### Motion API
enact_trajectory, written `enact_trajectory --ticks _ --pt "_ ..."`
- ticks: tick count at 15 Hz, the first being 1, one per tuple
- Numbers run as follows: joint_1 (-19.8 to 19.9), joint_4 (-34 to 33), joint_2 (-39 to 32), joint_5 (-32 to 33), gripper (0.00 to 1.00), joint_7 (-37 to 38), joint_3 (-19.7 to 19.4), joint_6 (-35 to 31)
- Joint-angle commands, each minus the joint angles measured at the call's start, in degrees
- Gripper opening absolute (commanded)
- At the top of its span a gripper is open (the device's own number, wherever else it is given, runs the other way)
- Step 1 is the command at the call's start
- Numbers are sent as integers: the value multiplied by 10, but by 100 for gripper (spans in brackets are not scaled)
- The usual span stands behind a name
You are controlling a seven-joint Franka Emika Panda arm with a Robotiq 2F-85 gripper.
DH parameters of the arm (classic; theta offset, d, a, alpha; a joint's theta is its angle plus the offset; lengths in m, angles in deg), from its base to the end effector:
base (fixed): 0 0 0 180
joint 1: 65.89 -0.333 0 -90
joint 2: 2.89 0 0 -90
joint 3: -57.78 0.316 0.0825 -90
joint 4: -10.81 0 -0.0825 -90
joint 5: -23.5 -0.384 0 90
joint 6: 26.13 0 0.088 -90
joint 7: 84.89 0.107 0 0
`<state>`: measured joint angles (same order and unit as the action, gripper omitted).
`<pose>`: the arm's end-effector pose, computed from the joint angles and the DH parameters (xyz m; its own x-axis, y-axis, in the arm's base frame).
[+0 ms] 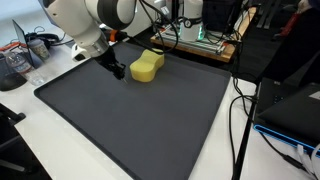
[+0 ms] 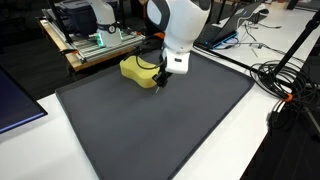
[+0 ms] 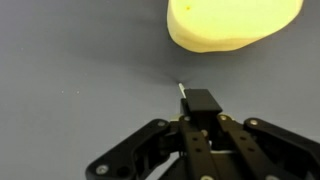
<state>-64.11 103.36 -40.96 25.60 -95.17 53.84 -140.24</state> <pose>0.6561 -0.0633 0.2169 0.9513 0.1003 -0.2916 0.1104 -0.9937 0.0184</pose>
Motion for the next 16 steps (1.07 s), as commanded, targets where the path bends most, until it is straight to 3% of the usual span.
enact_trajectory --ticks 1,2,8,9,16 --pt "-45 39 15 51 3 103 -1 14" --pt "-18 4 1 39 12 63 8 7" --pt "-36 13 6 57 12 96 6 13" --pt "-36 15 6 57 3 96 6 13" --pt "-77 70 54 86 3 175 -1 4"
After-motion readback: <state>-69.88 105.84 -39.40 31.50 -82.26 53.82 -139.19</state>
